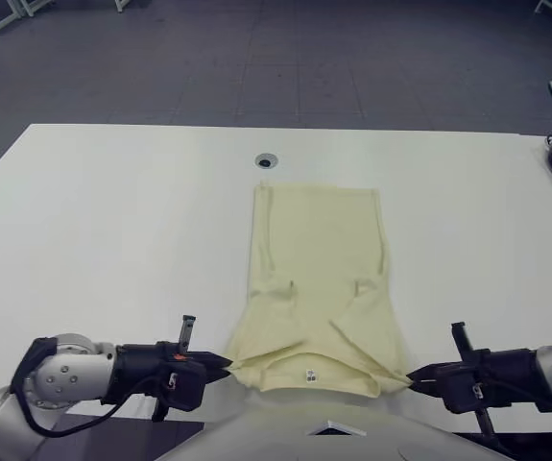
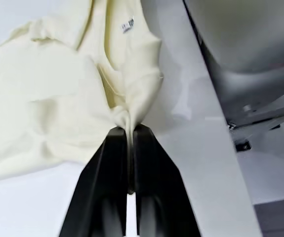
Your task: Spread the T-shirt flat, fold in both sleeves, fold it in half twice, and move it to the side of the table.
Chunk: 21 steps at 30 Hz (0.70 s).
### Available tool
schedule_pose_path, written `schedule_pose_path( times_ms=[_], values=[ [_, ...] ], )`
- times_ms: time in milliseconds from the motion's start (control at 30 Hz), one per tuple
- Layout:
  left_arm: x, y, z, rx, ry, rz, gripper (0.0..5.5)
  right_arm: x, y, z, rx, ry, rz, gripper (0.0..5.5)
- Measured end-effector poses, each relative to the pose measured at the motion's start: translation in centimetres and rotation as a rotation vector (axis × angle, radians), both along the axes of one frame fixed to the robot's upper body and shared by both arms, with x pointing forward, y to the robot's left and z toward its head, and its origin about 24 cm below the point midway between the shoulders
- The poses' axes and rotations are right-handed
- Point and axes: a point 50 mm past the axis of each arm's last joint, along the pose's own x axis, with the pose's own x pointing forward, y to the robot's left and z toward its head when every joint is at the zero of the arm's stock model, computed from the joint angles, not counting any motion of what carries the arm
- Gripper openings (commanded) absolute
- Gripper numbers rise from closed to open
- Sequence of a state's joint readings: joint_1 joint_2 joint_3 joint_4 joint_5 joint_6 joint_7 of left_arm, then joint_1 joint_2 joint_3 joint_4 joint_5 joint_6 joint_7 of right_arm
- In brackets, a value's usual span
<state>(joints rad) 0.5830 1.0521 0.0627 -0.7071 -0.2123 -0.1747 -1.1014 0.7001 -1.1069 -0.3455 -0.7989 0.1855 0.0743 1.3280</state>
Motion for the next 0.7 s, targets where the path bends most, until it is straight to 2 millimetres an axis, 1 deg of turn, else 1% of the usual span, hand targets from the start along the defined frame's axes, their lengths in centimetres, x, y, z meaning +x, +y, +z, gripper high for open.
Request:
schedule_pose_path(
  times_ms=[133, 200, 333, 367, 433, 500, 633, 700],
  values=[
    [-0.5, 0.6, 1.4, -0.036, 0.088, -0.02, 0.0, 0.1, 0.3, 2.5, 0.025, 0.04, 0.068, 0.06],
    [-1.1, 0.5, 1.9, -0.067, 0.125, -0.048, 0.0, 0.2, 0.3, 3.3, 0.026, 0.052, 0.094, 0.06],
    [-2.0, 0.7, 2.5, -0.081, 0.188, -0.093, 0.0, 0.2, 0.2, 4.2, 0.028, 0.07, 0.128, 0.05],
    [-2.2, 0.6, 3.0, -0.121, 0.212, -0.101, 0.0, 0.1, 0.4, 4.3, 0.038, 0.078, 0.133, 0.05],
    [-2.0, 0.5, 3.5, -0.175, 0.245, -0.095, 0.0, 0.1, 0.6, 4.5, 0.049, 0.083, 0.136, 0.05],
    [-0.9, 0.7, 3.5, -0.201, 0.254, -0.066, 0.0, 0.6, 0.7, 4.8, 0.068, 0.077, 0.133, 0.05],
    [2.7, 1.1, 2.8, -0.261, 0.245, 0.039, 0.0, 3.2, 0.6, 4.9, 0.082, 0.061, 0.105, 0.05],
    [5.7, 1.0, 2.6, -0.341, 0.229, 0.146, 0.0, 5.6, 0.3, 4.7, 0.078, 0.023, 0.044, 0.05]
  ],
)
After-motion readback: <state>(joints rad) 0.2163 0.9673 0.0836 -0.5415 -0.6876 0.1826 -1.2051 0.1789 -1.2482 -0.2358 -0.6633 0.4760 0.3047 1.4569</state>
